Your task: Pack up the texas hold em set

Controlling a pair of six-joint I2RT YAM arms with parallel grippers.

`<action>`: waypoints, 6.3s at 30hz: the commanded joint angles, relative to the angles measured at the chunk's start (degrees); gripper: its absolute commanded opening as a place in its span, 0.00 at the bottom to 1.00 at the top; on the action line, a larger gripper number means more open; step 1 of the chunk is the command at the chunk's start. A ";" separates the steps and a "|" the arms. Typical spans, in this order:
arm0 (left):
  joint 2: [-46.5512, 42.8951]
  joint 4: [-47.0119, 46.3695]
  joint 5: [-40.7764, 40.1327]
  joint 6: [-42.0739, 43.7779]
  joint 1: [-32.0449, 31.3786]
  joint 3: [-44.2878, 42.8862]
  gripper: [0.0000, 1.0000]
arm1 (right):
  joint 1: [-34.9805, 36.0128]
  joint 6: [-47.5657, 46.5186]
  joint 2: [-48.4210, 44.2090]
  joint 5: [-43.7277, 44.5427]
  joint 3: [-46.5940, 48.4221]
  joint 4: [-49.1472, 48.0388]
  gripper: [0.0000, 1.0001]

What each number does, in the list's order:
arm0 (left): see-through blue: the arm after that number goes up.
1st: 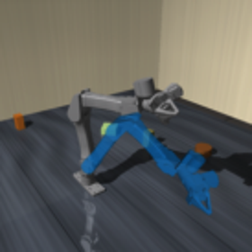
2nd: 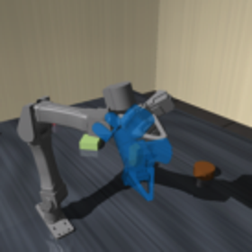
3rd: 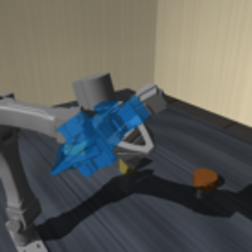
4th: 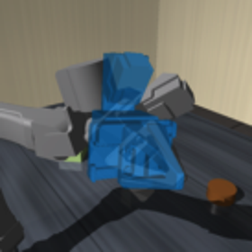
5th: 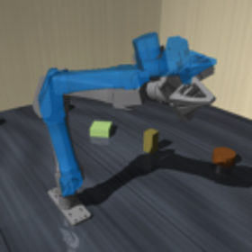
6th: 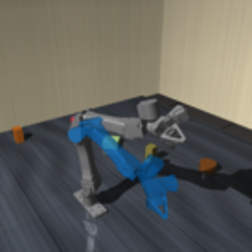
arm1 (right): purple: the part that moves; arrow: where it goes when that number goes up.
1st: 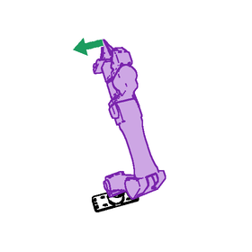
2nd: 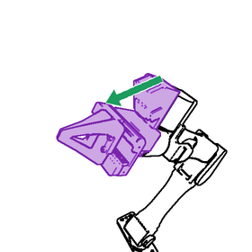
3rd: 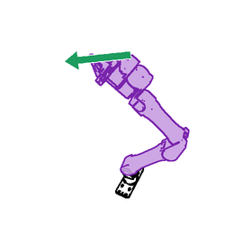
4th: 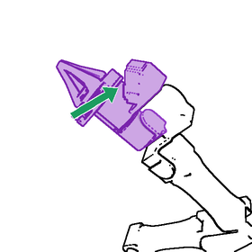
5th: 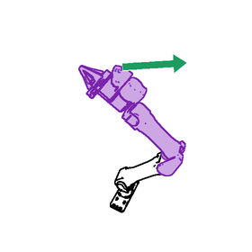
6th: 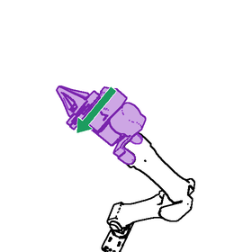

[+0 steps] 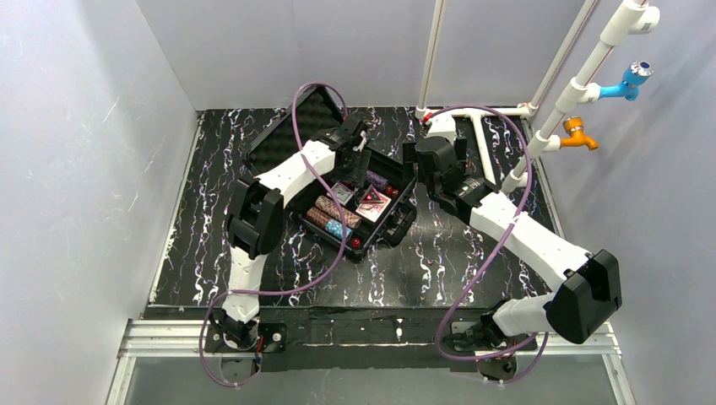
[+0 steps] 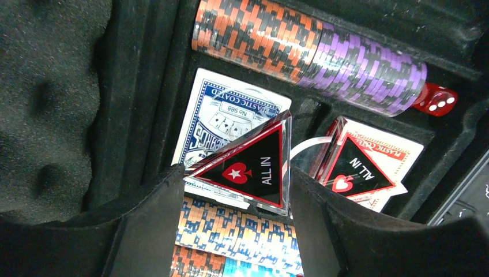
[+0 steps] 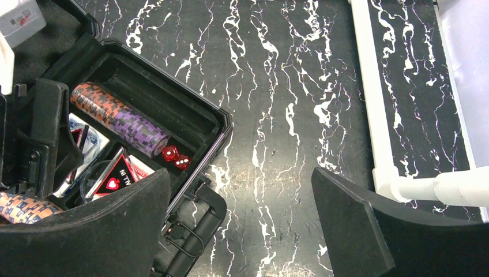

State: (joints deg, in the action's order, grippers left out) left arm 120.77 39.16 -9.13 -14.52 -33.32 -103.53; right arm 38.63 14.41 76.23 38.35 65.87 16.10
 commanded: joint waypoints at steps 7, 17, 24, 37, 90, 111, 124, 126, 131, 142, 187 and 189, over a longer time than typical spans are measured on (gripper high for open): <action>1.29 1.35 -1.87 0.55 0.45 -3.43 0.58 | 0.02 -0.09 0.59 0.21 -0.12 -2.65 1.00; 2.26 1.71 -2.17 0.66 0.45 -4.32 0.67 | 0.03 -0.09 1.33 0.19 -0.05 -2.89 1.00; 0.99 1.76 -2.31 -0.39 0.45 -3.99 0.88 | 0.02 -0.09 1.95 0.09 0.14 -2.91 1.00; -9.81 0.90 -3.34 1.32 0.43 -0.10 0.98 | 0.02 0.16 2.74 -0.37 0.84 -2.74 1.00; -39.30 -13.31 31.79 -9.81 49.72 21.36 0.86 | 0.04 7.98 -2.43 -12.89 -3.59 0.43 1.00; -12.14 -9.39 42.68 -10.23 51.43 8.87 0.60 | 0.02 9.49 1.00 -12.60 -9.55 5.77 1.00; -13.39 -10.94 49.91 -10.72 50.87 10.67 0.51 | 0.04 8.42 1.00 -18.56 -8.40 3.05 0.97; -13.94 -10.95 50.23 -10.64 50.70 11.00 0.51 | 0.00 7.51 1.47 -22.09 -6.90 1.12 0.95; -15.05 -11.02 51.31 -10.42 49.88 11.84 0.51 | 0.03 5.89 5.45 -31.73 -0.18 -3.44 0.89; -17.38 -10.34 51.95 -9.21 46.76 12.31 0.51 | 1.89 8.55 18.19 -42.67 14.69 -7.33 0.69; -19.35 -4.83 54.83 -2.19 34.67 9.91 0.51 | 9.18 11.10 40.56 -41.98 47.39 0.34 0.33; -19.28 -4.45 54.66 -1.89 34.17 9.68 0.51 | 9.18 11.16 39.00 -41.22 45.51 0.29 0.34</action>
State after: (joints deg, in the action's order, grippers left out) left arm 105.95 30.87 43.16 -18.48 3.01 -91.90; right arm 47.44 25.39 121.21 -4.64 113.78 17.32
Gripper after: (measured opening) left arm 0.512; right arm 0.335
